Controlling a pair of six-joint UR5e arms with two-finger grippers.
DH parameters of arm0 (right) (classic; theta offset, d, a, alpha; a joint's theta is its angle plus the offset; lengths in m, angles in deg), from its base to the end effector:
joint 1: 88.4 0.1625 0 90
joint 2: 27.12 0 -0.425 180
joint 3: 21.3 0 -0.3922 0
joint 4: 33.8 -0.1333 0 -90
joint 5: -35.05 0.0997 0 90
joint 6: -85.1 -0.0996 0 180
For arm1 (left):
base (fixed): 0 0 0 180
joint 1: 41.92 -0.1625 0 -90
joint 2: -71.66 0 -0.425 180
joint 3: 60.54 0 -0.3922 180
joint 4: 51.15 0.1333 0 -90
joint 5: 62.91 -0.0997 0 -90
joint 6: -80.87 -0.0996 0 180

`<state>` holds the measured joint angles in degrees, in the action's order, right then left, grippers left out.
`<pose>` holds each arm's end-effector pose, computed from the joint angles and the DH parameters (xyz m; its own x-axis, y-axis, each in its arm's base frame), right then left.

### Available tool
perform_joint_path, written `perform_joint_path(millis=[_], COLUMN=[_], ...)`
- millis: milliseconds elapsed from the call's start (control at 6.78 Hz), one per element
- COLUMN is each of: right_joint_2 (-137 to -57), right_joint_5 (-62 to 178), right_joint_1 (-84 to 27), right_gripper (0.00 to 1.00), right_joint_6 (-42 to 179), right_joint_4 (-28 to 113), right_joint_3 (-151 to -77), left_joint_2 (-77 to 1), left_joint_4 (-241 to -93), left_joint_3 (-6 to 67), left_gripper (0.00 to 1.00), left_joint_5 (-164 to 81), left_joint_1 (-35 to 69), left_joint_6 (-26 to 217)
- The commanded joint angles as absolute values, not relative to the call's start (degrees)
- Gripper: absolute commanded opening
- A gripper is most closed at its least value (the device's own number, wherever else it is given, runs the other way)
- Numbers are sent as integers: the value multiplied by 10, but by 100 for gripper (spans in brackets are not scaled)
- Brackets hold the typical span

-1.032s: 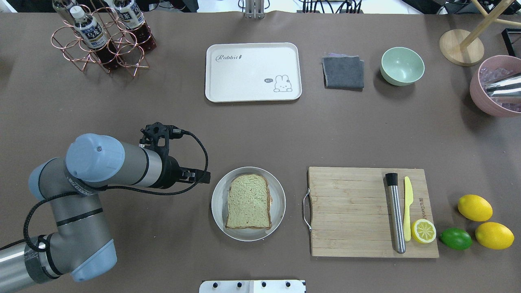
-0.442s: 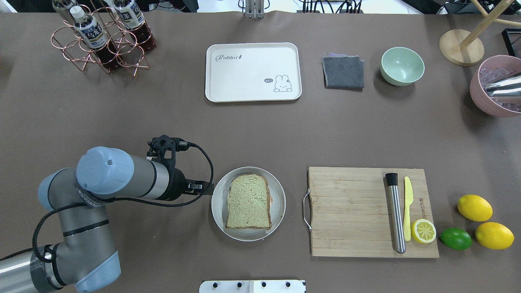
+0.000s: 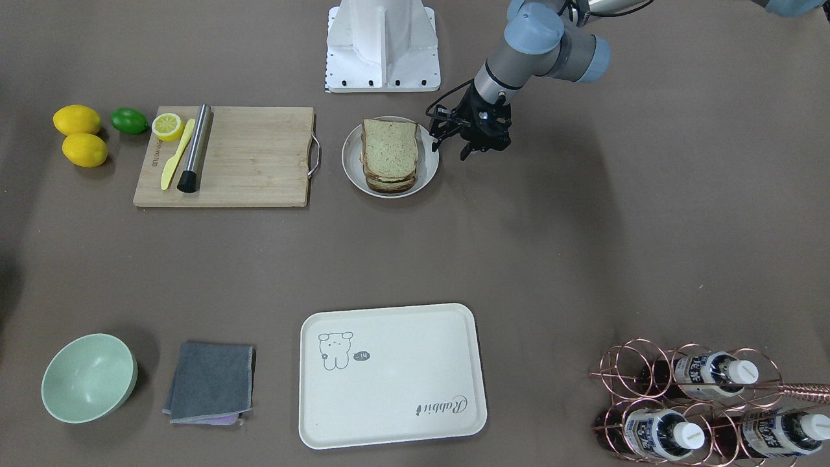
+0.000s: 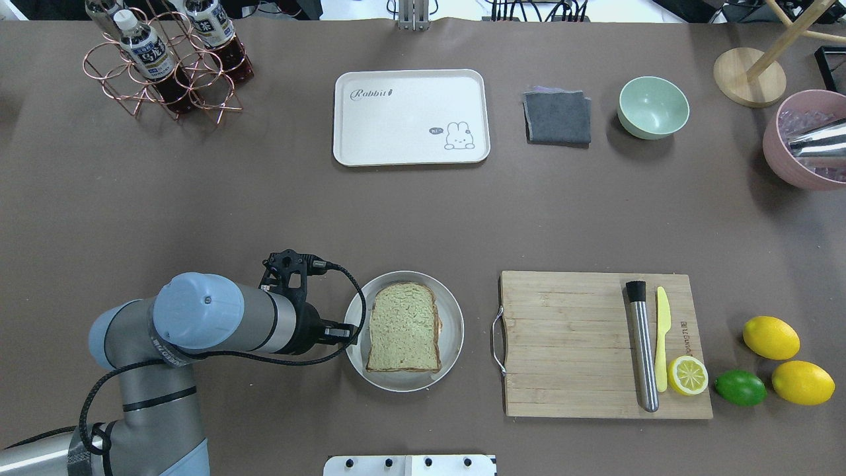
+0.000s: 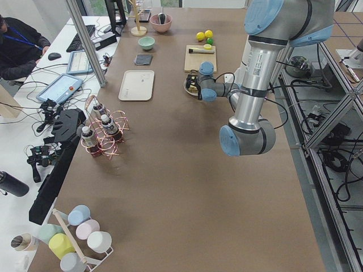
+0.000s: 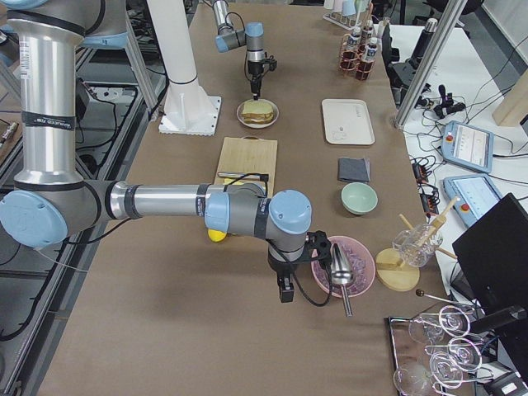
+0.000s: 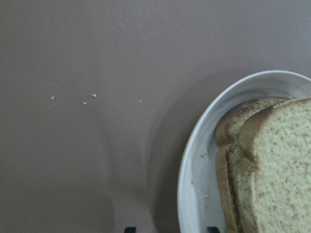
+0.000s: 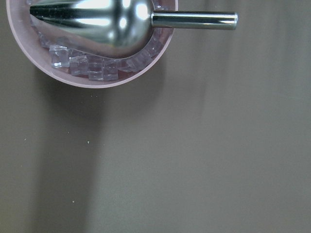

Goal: Make sandwich and place on tray

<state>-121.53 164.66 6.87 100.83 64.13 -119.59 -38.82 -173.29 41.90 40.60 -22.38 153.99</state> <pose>0.1111 -0.4443 0.6433 0.7593 -0.1580 0.6313 0.1187 0.9874 0.1044 0.5360 -0.3070 0.2979 0.4167 0.1517 -0.8963 0.0048 0.9856 0.1690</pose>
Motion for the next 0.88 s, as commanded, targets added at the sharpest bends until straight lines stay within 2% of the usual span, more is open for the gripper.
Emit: perform_joint_path(millis=[0, 295, 442, 590, 737], right_joint_2=[-1216, -1217, -1217, -1217, -1218], right_joint_5=[1646, 1647, 1647, 1647, 1648], right_joint_1=[69, 69, 69, 69, 69], right_gripper=[100, 100, 100, 100, 100], right_joint_6=[1008, 1008, 1008, 1008, 1008], right_joint_4=[641, 641, 641, 641, 641], right_joint_3=[-1196, -1196, -1196, -1196, -1196], left_joint_2=[-404, -407, -407, -407, -407], left_joint_4=[-1734, -1734, -1733, -1733, -1733], left_joint_3=[405, 397, 393, 393, 393], left_gripper=[38, 36, 31, 6, 0], left_joint_5=[404, 404, 404, 404, 404], left_joint_1=[-226, -225, -224, -222, -221], left_joint_6=[1540, 1539, 1539, 1539, 1537])
